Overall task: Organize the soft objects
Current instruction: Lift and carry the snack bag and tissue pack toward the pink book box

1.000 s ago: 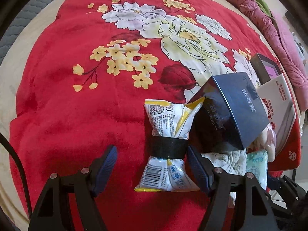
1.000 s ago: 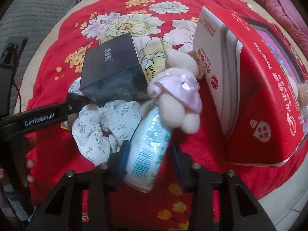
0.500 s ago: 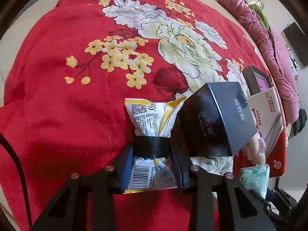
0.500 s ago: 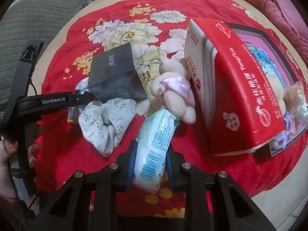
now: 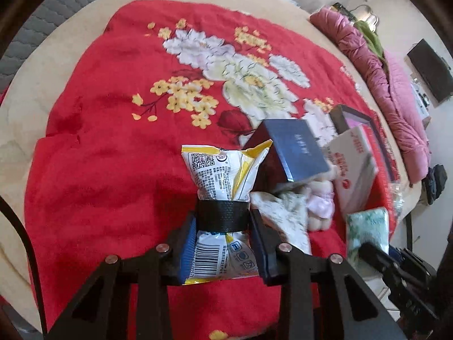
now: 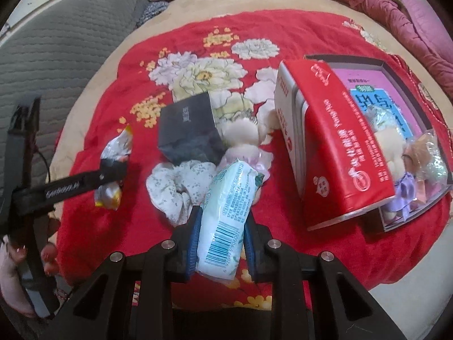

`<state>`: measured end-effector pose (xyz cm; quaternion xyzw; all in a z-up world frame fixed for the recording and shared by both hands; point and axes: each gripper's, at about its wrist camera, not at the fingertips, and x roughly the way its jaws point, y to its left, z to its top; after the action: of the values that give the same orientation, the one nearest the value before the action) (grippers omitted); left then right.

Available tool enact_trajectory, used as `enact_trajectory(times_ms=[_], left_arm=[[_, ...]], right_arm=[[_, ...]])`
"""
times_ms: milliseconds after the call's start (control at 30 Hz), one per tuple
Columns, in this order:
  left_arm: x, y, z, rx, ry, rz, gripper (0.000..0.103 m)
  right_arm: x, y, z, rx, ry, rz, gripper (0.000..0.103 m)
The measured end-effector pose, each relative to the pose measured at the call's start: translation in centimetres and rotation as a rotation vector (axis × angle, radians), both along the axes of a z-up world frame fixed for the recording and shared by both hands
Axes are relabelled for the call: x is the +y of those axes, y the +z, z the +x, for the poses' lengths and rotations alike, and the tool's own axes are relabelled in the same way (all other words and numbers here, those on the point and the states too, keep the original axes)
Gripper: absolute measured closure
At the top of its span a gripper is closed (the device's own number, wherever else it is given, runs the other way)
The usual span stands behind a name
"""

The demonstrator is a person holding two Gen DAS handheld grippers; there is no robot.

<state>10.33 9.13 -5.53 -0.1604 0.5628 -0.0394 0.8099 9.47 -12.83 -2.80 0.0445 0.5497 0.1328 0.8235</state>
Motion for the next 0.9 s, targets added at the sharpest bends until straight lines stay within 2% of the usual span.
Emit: enact_trajectory(times_ms=[367,633,900], left_arm=[[-3.7,6.3,-2.1,-0.106,-0.059,0.016,0.067],[-7.5,9.5,-2.7,-0.168,-0.118,0.004,0.067],[-11.6,11.8,-2.7,-0.21,-0.193,0.026,0.067]], right_arm=[[-3.5,6.0,-0.8,-0.14,-0.053,0.034,0.076],[-6.9,8.4,-1.6,-0.199,-0.099,0.058,0.076],[-10.7,10.4,-2.2,-0.254,-0.158,0.055,0.076]])
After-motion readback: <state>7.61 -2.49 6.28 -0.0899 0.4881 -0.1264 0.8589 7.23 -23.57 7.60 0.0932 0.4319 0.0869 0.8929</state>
